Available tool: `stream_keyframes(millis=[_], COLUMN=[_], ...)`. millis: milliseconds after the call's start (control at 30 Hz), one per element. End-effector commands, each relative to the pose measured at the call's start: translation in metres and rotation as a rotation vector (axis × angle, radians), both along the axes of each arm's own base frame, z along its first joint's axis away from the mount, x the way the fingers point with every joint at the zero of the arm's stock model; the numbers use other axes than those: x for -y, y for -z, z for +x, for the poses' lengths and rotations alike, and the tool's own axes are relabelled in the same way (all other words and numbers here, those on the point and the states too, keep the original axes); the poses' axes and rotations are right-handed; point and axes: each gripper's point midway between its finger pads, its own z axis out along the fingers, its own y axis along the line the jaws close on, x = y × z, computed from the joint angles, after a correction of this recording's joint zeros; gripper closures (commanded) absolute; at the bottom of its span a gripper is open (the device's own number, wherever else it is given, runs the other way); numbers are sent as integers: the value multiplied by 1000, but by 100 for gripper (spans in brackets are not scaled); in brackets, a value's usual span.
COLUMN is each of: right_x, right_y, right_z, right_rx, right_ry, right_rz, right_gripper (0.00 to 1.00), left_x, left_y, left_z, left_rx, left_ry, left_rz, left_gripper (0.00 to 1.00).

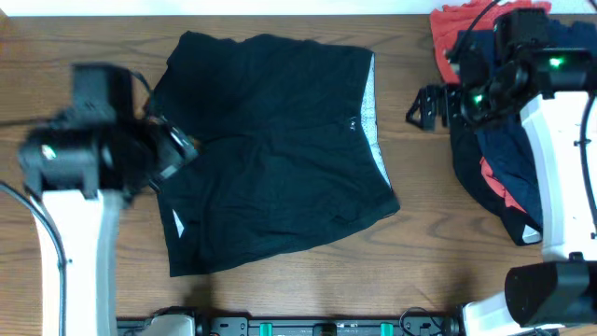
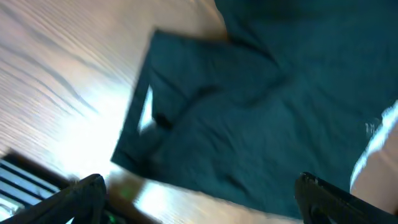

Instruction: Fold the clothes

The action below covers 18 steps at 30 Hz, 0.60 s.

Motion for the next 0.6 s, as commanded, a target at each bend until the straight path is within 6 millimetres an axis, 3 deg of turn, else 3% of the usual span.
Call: stream_keyframes(millis=[0, 100, 267, 433, 567], right_x=[-2, -6, -15, -22, -27], right_y=[40, 73, 110, 121, 123], right_z=[-16, -25, -34, -37, -38], right_rx=[-127, -179, -202, -196, -174], right_ry=[6, 7, -15, -39, -104], right_rz=[-23, -18, -22, -25, -33], right_gripper=[1, 1, 2, 1, 1], left_x=[20, 32, 40, 40, 34], left_y=[17, 48, 102, 153, 186], left_z=[-27, -52, -75, -79, -94], left_rx=[-42, -120, -225, -274, -335], left_ry=[-55, -123, -173, -206, -388], left_rz=[-45, -69, -60, -50, -66], left_gripper=[2, 2, 2, 2, 2])
